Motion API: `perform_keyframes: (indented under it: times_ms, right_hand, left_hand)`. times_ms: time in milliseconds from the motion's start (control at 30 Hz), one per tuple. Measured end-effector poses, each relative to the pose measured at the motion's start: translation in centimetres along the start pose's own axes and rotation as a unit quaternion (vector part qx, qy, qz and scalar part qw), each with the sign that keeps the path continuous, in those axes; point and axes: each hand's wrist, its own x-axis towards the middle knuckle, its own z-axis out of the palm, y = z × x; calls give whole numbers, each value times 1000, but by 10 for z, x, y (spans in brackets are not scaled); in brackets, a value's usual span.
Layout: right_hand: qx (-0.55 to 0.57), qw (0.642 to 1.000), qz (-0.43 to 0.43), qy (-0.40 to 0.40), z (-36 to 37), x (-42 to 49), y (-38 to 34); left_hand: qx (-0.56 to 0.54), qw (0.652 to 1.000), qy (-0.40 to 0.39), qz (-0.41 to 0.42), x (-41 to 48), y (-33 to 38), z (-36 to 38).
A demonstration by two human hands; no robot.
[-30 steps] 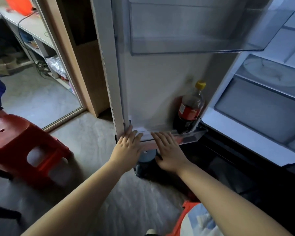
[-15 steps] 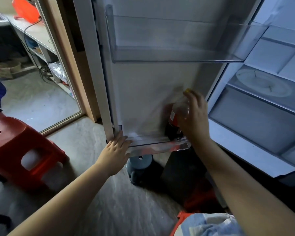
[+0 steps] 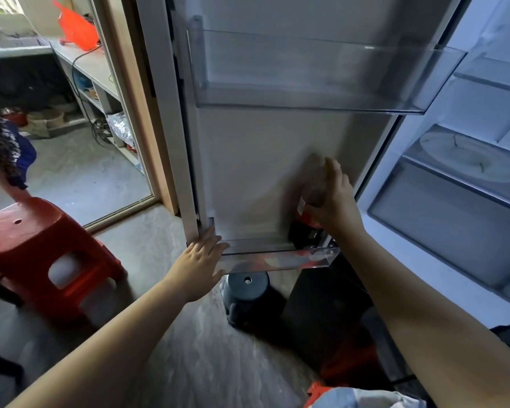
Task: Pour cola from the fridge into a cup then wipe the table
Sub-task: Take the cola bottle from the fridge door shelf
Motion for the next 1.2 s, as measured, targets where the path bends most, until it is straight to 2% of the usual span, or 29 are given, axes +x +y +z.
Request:
perform_keyframes:
  times_ms: [100, 233, 333, 500, 600, 667, 733, 833, 1100, 1200]
  right_hand:
    - [21, 1000, 9, 4, -3, -3, 5]
    - [37, 999, 8, -6, -10, -7, 9]
    - [38, 999, -13, -15, -25, -9, 0]
    - [37, 994, -98, 9, -62, -10, -24]
    - [24, 990, -142, 0, -78, -17, -42]
    - [34, 985, -168, -25, -85, -26, -55]
    - [42, 981, -184, -45, -91, -35, -66]
    - [77, 977, -188, -67, -99, -48, -79]
    - [92, 967, -199, -131, -97, -54, -99]
    - [109, 958, -238, -119, -85, -51, -109]
  left_hand:
    - [-26, 1000, -16, 2, -1, 0, -4]
    - [-60, 994, -84, -20, 1, 6, -17]
    - [-69, 993, -87, -45, 3, 13, -17]
    - [-76, 995, -24, -62, 16, 37, -18]
    - [-168, 984, -1, -62, 33, 73, -34]
    - [-291, 954, 27, -68, 46, 99, -52]
    - [-417, 904, 63, -71, 54, 119, -66]
    - [-513, 847, 111, -80, 53, 134, -74]
    - [-495, 832, 225, -114, 23, 137, -77]
    - [-464, 844, 246, -109, 4, 121, -78]
